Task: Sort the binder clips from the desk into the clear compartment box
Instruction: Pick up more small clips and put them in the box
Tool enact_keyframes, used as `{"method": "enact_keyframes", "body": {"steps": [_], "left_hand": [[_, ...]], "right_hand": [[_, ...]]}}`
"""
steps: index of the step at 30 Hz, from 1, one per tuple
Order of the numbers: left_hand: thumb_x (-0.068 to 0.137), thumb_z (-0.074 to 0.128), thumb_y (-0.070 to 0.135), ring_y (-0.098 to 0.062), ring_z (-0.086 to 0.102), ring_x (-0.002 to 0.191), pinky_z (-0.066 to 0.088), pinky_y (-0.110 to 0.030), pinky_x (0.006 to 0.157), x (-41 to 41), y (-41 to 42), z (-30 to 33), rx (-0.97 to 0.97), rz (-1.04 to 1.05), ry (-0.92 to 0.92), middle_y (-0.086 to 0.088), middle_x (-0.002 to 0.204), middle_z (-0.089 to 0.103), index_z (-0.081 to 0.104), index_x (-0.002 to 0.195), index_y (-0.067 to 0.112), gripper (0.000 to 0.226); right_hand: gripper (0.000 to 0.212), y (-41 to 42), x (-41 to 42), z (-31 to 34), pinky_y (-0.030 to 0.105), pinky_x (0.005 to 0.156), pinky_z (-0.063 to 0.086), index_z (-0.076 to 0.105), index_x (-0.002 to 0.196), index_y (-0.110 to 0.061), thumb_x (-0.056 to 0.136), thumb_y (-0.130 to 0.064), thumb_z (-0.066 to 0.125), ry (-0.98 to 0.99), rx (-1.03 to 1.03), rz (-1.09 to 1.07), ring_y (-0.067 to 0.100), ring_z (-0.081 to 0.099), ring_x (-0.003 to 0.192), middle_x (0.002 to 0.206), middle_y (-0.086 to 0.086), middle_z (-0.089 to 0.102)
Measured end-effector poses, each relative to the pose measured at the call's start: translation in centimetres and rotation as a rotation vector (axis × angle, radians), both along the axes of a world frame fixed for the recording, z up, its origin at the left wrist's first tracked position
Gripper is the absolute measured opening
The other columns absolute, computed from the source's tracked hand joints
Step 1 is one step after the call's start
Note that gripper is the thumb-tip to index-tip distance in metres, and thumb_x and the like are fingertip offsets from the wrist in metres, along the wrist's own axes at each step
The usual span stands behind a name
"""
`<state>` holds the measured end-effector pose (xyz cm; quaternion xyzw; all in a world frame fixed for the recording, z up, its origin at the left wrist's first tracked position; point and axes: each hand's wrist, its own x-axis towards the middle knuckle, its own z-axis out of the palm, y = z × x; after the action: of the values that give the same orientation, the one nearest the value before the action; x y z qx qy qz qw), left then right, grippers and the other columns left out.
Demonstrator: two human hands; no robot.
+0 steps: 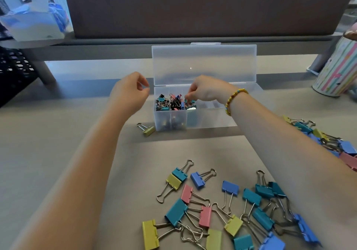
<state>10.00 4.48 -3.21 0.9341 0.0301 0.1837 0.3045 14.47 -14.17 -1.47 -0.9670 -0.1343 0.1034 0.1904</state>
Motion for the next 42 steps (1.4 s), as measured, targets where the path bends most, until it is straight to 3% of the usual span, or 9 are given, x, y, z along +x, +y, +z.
{"method": "enact_keyframes", "body": {"steps": [4,9,12,15,19,26,33,38,42], "left_hand": [[0.089,0.050,0.010,-0.021,0.050,0.086,0.036,-0.027,0.074,-0.5,0.8,-1.0,0.087,-0.013,0.129,0.000,0.090,0.053,0.058,0.102,0.016,0.017],[0.085,0.045,-0.008,-0.025,0.050,0.110,0.036,-0.027,0.088,-1.9,0.9,-2.6,0.300,-0.203,0.307,-0.012,0.124,0.053,0.058,0.122,0.014,0.045],[0.086,0.049,-0.003,-0.025,0.045,0.118,0.033,-0.027,0.097,-2.7,1.2,-3.0,0.328,-0.227,0.329,-0.012,0.127,0.052,0.060,0.120,0.014,0.039],[0.090,0.054,0.008,-0.022,0.046,0.117,0.031,-0.021,0.088,-3.8,1.4,-2.8,0.315,-0.260,0.359,-0.010,0.123,0.054,0.063,0.114,0.013,0.027],[0.090,0.055,0.010,-0.022,0.048,0.114,0.029,-0.018,0.081,-5.3,0.9,-2.7,0.300,-0.286,0.380,-0.011,0.123,0.053,0.061,0.114,0.011,0.024],[0.089,0.057,0.011,-0.018,0.044,0.118,0.033,-0.028,0.102,-8.3,1.1,-3.1,0.244,-0.397,0.526,-0.005,0.130,0.047,0.052,0.126,0.018,0.038],[0.088,0.060,0.020,-0.015,0.046,0.093,0.034,-0.016,0.083,-10.3,0.0,-4.4,0.223,-0.272,0.312,-0.008,0.107,0.045,0.055,0.111,0.002,0.029],[0.090,0.056,0.016,-0.019,0.044,0.077,0.043,-0.026,0.068,-11.0,-1.6,-4.3,0.005,-0.256,0.229,-0.005,0.087,0.048,0.044,0.103,0.010,0.018],[0.094,0.049,0.022,-0.013,0.041,0.069,0.037,-0.024,0.061,-11.3,-2.3,-3.3,0.052,-0.354,0.432,0.000,0.079,0.044,0.040,0.114,0.018,0.022]], "right_hand": [[0.027,0.1,-0.5,-1.2,0.031,0.075,0.043,0.062,0.108,-0.003,0.092,-0.024,0.059,-0.118,0.013,-0.101,0.022,0.053,0.088,0.104,0.012,0.063],[0.008,-0.1,-2.0,-1.7,0.027,0.064,0.039,0.048,0.101,-0.015,0.097,-0.021,0.049,-0.269,0.179,-0.163,0.019,0.052,0.080,0.093,0.005,0.057],[0.008,-0.3,-4.1,-1.4,0.023,0.056,0.034,0.048,0.104,-0.016,0.098,-0.019,0.044,-0.372,0.277,-0.134,0.017,0.049,0.078,0.089,0.002,0.054],[0.008,-0.5,-6.6,-1.0,0.023,0.060,0.035,0.049,0.103,-0.016,0.098,-0.017,0.043,-0.437,0.338,-0.056,0.015,0.047,0.077,0.083,-0.003,0.049],[0.014,-0.5,-9.5,-0.9,0.029,0.068,0.041,0.053,0.106,-0.016,0.098,-0.016,0.042,-0.320,0.272,0.041,0.017,0.047,0.081,0.085,-0.005,0.050],[0.029,-1.7,-13.6,-2.6,0.020,0.072,0.035,0.055,0.121,-0.022,0.095,-0.012,0.048,0.003,-0.033,0.240,0.012,0.046,0.093,0.097,-0.007,0.047],[0.030,-1.3,-15.0,-3.7,0.032,0.096,0.040,0.057,0.121,-0.024,0.091,-0.023,0.058,0.048,0.018,0.317,0.012,0.043,0.104,0.107,-0.003,0.042],[0.021,-1.3,-14.6,-3.9,0.024,0.085,0.038,0.060,0.107,-0.019,0.089,-0.029,0.060,0.062,-0.022,0.293,0.011,0.043,0.099,0.104,-0.003,0.045],[0.009,-1.6,-14.0,-4.4,0.025,0.075,0.037,0.053,0.093,-0.020,0.091,-0.026,0.058,0.062,0.029,0.189,0.015,0.050,0.090,0.097,-0.002,0.053]]}}
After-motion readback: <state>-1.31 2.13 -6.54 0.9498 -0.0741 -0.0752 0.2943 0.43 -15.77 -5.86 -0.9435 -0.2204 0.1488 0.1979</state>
